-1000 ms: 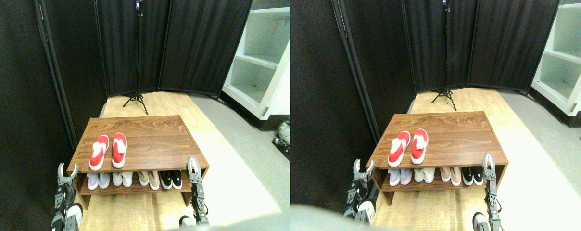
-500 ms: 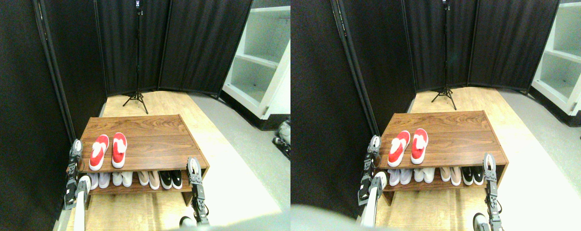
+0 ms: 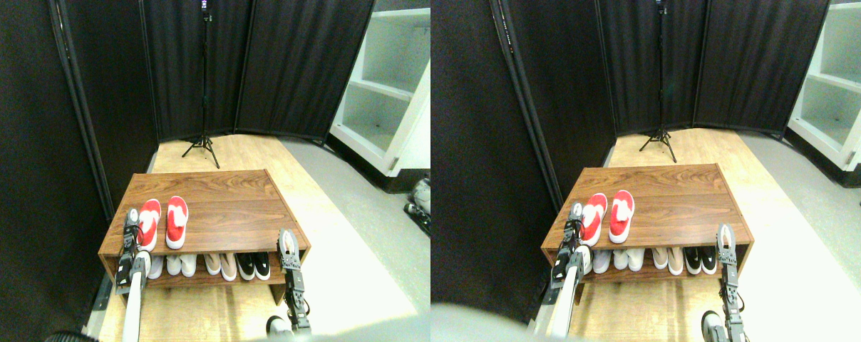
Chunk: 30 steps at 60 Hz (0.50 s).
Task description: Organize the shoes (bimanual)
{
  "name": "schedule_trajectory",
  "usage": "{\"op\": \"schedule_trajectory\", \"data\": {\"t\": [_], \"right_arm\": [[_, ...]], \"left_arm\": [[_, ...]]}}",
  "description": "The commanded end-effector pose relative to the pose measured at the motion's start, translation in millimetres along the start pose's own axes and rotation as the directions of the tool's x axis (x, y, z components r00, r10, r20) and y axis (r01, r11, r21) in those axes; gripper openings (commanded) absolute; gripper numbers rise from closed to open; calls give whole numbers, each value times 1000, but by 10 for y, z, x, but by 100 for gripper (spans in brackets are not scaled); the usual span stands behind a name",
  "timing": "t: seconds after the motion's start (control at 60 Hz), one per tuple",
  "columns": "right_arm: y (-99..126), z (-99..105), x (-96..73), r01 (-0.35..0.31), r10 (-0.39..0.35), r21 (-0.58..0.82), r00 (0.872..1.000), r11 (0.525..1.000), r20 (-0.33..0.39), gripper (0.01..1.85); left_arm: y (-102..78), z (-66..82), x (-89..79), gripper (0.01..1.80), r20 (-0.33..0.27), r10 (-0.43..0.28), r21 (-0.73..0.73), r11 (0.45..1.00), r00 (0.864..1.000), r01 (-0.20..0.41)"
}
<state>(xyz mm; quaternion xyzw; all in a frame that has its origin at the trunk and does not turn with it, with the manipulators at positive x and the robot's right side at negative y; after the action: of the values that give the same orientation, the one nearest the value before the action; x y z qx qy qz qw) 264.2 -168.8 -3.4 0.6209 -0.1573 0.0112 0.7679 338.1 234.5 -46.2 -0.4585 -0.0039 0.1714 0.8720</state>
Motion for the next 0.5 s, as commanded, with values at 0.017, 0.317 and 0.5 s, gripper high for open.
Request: {"op": "schedule_trajectory", "data": {"t": [0.017, 0.317, 0.5], "right_arm": [[20, 2, 19, -23, 22, 7, 1000, 1000, 14, 1], [3, 19, 12, -39, 39, -9, 999, 999, 28, 1], [0, 15, -9, -43, 44, -28, 998, 999, 35, 2]], "left_arm": [[-141, -122, 5, 1, -42, -50, -38, 998, 998, 48], [-261, -376, -4, 1, -115, -73, -39, 997, 991, 69], [-262, -368, -18, 1, -99, -60, -36, 998, 993, 57]]}}
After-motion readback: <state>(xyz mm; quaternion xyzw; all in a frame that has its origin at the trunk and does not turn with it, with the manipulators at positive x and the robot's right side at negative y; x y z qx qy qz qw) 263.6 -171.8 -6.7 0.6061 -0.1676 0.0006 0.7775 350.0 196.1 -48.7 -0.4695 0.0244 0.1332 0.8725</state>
